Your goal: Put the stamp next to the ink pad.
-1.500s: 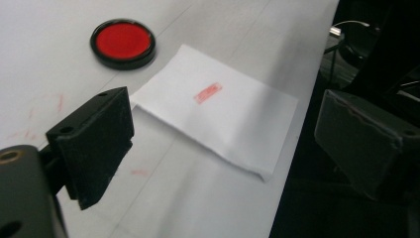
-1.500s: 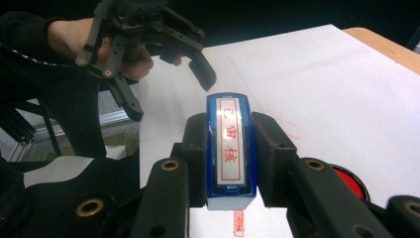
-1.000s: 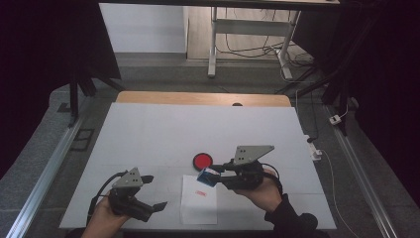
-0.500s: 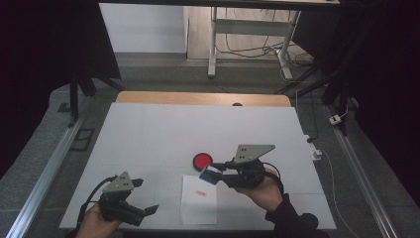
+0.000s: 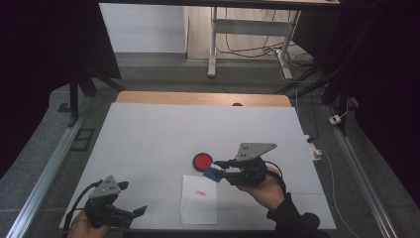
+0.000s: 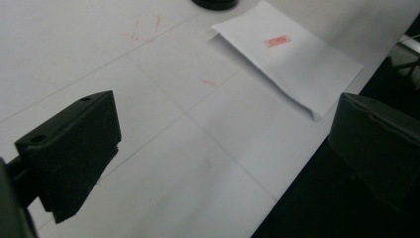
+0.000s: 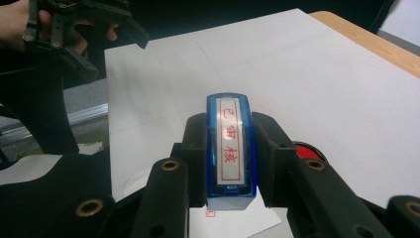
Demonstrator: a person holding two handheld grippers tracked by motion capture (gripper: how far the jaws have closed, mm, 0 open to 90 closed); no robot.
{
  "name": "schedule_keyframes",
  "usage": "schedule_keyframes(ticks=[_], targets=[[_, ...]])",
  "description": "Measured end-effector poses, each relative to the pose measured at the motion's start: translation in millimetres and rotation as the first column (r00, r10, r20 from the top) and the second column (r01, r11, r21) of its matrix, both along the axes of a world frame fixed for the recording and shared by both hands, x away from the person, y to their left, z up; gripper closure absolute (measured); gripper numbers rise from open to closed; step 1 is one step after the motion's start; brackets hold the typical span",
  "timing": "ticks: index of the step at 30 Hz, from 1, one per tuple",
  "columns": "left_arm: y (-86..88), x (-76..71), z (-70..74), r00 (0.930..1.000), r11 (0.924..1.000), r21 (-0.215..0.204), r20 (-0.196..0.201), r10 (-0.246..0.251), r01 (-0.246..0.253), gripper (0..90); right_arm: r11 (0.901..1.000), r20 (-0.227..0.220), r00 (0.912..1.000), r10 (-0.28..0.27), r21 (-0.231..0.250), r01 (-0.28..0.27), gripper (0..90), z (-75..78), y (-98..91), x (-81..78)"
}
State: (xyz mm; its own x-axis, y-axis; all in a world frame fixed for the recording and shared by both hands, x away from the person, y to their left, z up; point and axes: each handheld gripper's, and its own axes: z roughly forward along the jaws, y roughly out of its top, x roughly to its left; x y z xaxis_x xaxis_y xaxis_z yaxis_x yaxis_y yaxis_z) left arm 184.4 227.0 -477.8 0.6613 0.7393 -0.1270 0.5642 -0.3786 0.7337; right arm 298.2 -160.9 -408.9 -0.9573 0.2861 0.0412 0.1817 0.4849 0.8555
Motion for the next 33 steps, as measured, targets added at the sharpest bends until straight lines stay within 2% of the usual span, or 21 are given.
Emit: schedule_keyframes(ticks=[3,10,19,24,33], targets=[[1.5,-2.1,-0.3,0.9999,0.9997,0.022,0.001,0.013,-0.013,0.0,1.0,0.001,1.0,-0.007,0.0,0.007,69.8,-0.5,-1.0,1.1],[5.1,-3.1,-0.5,0.9997,0.9997,0.002,-0.011,0.024,-0.024,0.0,0.9993,0.005,0.9995,-0.032,-0.018,0.033,69.8,-1.3,-5.1,4.7],[6.6,-3.0,-0.8,0.9996,0.9999,-0.003,-0.026,0.015,-0.015,0.0,0.9946,-0.005,0.9952,-0.097,-0.036,0.097,69.8,-4.8,-13.4,13.1],[4.8,-3.3,-0.9,0.9997,0.9999,0.011,-0.024,0.009,-0.009,0.0,0.9905,0.008,0.9917,-0.128,-0.048,0.128,69.8,-6.7,-18.3,17.5],[5.7,-3.6,-0.5,0.9997,0.9998,0.006,-0.02,0.017,-0.017,0.0,0.9786,0.022,0.9814,-0.191,-0.075,0.192,69.8,-11.4,-29.9,27.6]])
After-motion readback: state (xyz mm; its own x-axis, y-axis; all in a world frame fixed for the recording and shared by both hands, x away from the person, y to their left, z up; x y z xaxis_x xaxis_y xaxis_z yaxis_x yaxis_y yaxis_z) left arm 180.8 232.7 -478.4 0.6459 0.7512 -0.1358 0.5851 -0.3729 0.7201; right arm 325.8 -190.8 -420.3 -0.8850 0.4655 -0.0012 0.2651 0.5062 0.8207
